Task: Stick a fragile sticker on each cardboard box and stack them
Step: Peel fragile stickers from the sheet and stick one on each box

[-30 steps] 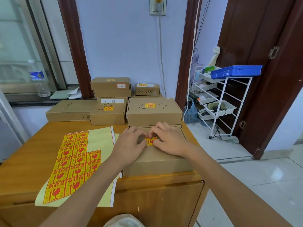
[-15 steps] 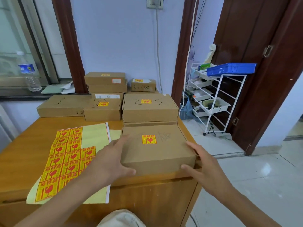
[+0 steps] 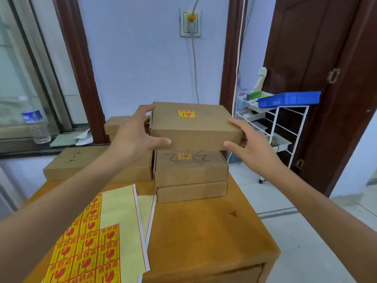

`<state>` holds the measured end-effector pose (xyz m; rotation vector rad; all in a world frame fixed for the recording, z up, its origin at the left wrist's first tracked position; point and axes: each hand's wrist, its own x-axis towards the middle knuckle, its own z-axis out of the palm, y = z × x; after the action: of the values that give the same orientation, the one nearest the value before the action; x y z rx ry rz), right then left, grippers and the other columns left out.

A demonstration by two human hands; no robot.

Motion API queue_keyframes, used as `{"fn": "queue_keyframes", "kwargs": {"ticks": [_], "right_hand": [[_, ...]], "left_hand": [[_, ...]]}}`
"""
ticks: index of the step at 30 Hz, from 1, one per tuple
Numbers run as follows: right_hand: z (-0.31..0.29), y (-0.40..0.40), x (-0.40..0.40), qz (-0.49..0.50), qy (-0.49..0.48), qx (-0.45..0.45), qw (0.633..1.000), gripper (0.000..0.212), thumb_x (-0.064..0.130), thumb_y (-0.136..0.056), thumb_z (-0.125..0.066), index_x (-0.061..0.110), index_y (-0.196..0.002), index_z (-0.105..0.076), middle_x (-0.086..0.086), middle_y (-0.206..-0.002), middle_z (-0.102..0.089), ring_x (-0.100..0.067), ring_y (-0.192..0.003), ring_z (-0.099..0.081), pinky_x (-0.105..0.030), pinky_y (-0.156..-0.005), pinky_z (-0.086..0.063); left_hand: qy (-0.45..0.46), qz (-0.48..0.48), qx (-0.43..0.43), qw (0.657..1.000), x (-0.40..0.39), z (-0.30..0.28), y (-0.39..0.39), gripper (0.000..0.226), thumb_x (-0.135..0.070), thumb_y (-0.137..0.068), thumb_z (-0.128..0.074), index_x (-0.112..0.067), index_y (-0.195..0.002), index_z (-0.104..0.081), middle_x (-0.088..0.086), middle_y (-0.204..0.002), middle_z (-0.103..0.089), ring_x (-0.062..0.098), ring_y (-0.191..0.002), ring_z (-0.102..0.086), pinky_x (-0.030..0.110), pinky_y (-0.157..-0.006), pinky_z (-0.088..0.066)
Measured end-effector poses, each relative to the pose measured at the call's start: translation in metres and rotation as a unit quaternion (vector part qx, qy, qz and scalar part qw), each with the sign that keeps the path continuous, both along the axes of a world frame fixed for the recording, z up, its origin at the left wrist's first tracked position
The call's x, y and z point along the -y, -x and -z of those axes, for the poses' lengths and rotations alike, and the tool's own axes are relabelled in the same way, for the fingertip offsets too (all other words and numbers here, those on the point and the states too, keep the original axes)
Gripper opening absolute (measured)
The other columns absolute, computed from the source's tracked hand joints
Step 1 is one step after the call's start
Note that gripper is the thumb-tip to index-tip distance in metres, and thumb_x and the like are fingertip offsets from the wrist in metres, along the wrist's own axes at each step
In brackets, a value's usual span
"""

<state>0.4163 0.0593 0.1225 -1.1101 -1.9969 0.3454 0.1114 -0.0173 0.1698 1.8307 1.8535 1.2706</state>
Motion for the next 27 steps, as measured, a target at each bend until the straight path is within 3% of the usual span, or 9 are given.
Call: {"fn": "queue_keyframes", "kwargs": {"ticks": [3, 6, 9, 12, 14, 17, 21, 24, 27], "right_hand": [[0.035, 0.004, -0.024, -0.011, 0.054, 0.074, 0.996, 0.064, 0.031, -0.098, -0.071, 0.026, -0.153, -0.039, 0.007, -0.133, -0.059, -0.014, -0.111, -0.063, -0.027, -0.089, -0.05], [0.061, 0.003, -0.025, -0.037, 0.064, 0.071, 0.995, 0.066, 0.029, -0.098, -0.07, 0.028, -0.155, -0.035, 0.014, -0.131, -0.054, -0.007, -0.108, -0.058, -0.035, -0.096, -0.054], [0.062, 0.004, -0.026, -0.028, 0.057, 0.067, 0.996, 0.069, 0.031, -0.097, -0.071, 0.03, -0.156, -0.035, 0.018, -0.13, -0.052, -0.01, -0.104, -0.061, -0.038, -0.098, -0.054], [0.057, 0.009, -0.025, -0.012, 0.06, 0.082, 0.995, 0.084, 0.038, -0.094, -0.074, 0.038, -0.161, -0.023, 0.008, -0.153, -0.044, -0.017, -0.132, -0.052, -0.045, -0.111, -0.047], [0.053, 0.014, -0.02, 0.01, 0.034, 0.099, 0.994, 0.094, 0.042, -0.092, -0.075, 0.04, -0.163, -0.013, 0.0, -0.166, -0.027, -0.022, -0.151, -0.032, -0.048, -0.121, -0.035], [0.046, 0.036, -0.005, 0.025, -0.065, 0.176, 0.982, 0.09, 0.038, -0.093, -0.072, 0.03, -0.164, -0.016, -0.01, -0.169, -0.021, -0.028, -0.157, -0.017, -0.05, -0.127, -0.022], [0.037, 0.1, 0.026, -0.02, -0.159, 0.253, 0.954, 0.072, 0.037, -0.098, -0.065, 0.026, -0.16, -0.03, -0.014, -0.167, -0.029, -0.035, -0.155, -0.022, -0.049, -0.128, -0.017], [0.034, 0.171, 0.05, -0.13, -0.232, 0.271, 0.925, 0.061, 0.029, -0.099, -0.064, 0.027, -0.155, -0.039, -0.011, -0.17, -0.024, -0.028, -0.155, -0.025, -0.044, -0.126, -0.02], [0.046, 0.248, 0.066, -0.225, -0.203, 0.224, 0.926, 0.055, 0.024, -0.1, -0.062, 0.028, -0.151, -0.043, -0.004, -0.171, -0.019, -0.024, -0.151, -0.034, -0.037, -0.114, -0.043]], "left_hand": [[0.062, -0.009, -0.04, 0.997, -0.03, 0.044, 0.0, 0.099, -0.034, -0.068, -0.094, -0.028, -0.152, -0.041, 0.0, -0.147, -0.055, 0.02, -0.13, -0.053, 0.028, -0.1, -0.041], [0.104, -0.012, -0.056, 0.993, -0.032, 0.077, 0.004, 0.088, -0.04, -0.074, -0.088, -0.03, -0.15, -0.044, 0.001, -0.14, -0.057, 0.018, -0.109, -0.057, 0.032, -0.088, -0.047], [0.092, -0.007, -0.06, 0.994, -0.033, 0.082, 0.011, 0.085, -0.042, -0.076, -0.086, -0.032, -0.149, -0.043, 0.001, -0.138, -0.057, 0.02, -0.107, -0.06, 0.037, -0.09, -0.051], [0.103, 0.008, -0.045, 0.994, -0.03, 0.075, 0.013, 0.089, -0.048, -0.077, -0.084, -0.031, -0.151, -0.036, 0.001, -0.143, -0.054, 0.023, -0.117, -0.059, 0.037, -0.096, -0.049], [0.119, 0.018, -0.016, 0.993, -0.023, 0.069, 0.023, 0.087, -0.06, -0.079, -0.078, -0.033, -0.15, -0.035, -0.002, -0.15, -0.049, 0.023, -0.129, -0.054, 0.041, -0.104, -0.047], [0.143, 0.003, -0.023, 0.989, -0.008, 0.059, 0.053, 0.082, -0.081, -0.08, -0.056, -0.04, -0.148, -0.038, -0.002, -0.155, -0.046, 0.022, -0.137, -0.048, 0.043, -0.11, -0.041], [0.145, -0.05, -0.073, 0.986, 0.022, 0.047, 0.103, 0.068, -0.064, -0.096, -0.052, -0.028, -0.152, -0.038, 0.002, -0.15, -0.05, 0.023, -0.132, -0.051, 0.035, -0.097, -0.041], [0.151, -0.09, -0.104, 0.979, 0.044, 0.049, 0.145, 0.066, -0.063, -0.095, -0.053, -0.024, -0.148, -0.042, 0.003, -0.137, -0.058, 0.024, -0.12, -0.056, 0.04, -0.096, -0.047], [0.154, -0.137, -0.085, 0.975, 0.063, 0.068, 0.189, 0.084, -0.079, -0.078, -0.053, -0.028, -0.144, -0.045, -0.001, -0.139, -0.055, 0.023, -0.125, -0.053, 0.046, -0.107, -0.044]]}}
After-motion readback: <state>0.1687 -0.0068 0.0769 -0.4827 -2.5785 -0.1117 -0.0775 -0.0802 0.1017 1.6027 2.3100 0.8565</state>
